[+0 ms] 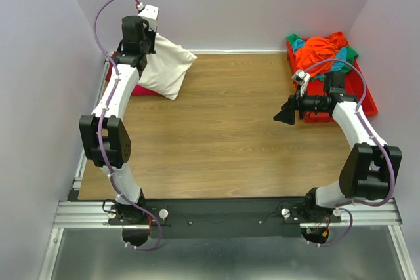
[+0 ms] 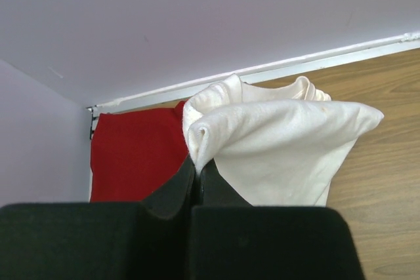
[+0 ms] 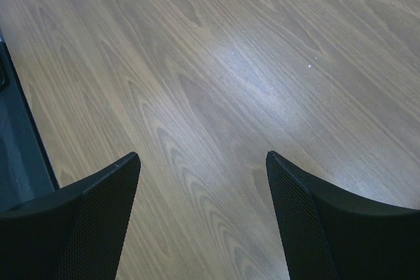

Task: Fold and stack the t-shirts
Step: Neatly place the folded tshirt to the corner

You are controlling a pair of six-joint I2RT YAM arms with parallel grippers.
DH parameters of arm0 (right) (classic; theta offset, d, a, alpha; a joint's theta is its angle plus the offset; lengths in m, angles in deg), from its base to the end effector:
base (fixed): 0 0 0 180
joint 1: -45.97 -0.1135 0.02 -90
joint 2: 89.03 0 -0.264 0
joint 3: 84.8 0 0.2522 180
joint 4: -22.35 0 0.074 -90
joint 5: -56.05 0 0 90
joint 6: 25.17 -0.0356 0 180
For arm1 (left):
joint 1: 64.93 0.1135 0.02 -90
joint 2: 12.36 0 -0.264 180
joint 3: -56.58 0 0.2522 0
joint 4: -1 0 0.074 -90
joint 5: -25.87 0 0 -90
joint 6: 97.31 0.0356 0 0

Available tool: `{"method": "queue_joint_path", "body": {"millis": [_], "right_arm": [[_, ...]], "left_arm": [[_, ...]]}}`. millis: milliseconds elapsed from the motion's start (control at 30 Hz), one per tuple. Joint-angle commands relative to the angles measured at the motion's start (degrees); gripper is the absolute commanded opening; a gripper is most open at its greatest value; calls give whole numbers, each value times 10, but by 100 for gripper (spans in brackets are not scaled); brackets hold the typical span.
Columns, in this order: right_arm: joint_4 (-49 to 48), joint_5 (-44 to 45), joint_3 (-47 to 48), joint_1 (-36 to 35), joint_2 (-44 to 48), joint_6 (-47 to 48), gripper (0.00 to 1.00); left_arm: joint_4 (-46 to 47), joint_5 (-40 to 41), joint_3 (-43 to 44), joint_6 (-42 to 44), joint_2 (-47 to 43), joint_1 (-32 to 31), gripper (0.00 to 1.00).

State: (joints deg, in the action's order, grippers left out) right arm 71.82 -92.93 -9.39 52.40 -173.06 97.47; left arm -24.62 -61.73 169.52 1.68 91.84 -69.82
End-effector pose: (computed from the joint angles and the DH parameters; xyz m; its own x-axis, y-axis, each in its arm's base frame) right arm 0.2923 -0.0022 0.2599 -0.4987 -0.2235 -0.8375 -0.7854 0.5252 0.3275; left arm 0.4374 -0.0359 0.3759 -0.2787 0.1805 -0.9433 0.0899 0.9828 0.1615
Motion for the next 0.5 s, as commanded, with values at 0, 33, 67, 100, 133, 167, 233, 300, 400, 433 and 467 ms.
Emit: {"method": "queue_joint_path", "body": {"millis": [0, 33, 67, 100, 133, 167, 233, 300, 400, 433, 467], "right_arm": [[9, -1, 11, 4, -10, 8, 84], [9, -2, 11, 4, -11, 8, 84], [9, -1, 12, 3, -10, 8, 84], [9, -2, 12, 3, -10, 8, 84], [9, -2, 11, 3, -10, 8, 84], [9, -1, 11, 4, -10, 8, 84], [9, -1, 11, 3, -11, 9, 84], [9, 0, 11, 4, -11, 9, 84], [9, 2, 12, 3, -12, 10, 84], [9, 3, 11, 3, -13, 10, 84], [9, 2, 12, 3, -13, 10, 84]], "left_arm": [[18, 24, 40, 15, 1, 1, 0], [17, 27, 44, 16, 3, 1, 0], [15, 29, 47, 16, 1, 1, 0], [15, 31, 50, 16, 1, 1, 0], [15, 31, 54, 17, -1, 1, 0], [15, 31, 56, 16, -1, 2, 0], [15, 30, 60, 16, -5, 2, 0], [13, 29, 66, 16, -8, 2, 0], [11, 28, 73, 17, -16, 2, 0], [12, 29, 75, 16, -19, 2, 0], [10, 30, 79, 16, -22, 2, 0]]}}
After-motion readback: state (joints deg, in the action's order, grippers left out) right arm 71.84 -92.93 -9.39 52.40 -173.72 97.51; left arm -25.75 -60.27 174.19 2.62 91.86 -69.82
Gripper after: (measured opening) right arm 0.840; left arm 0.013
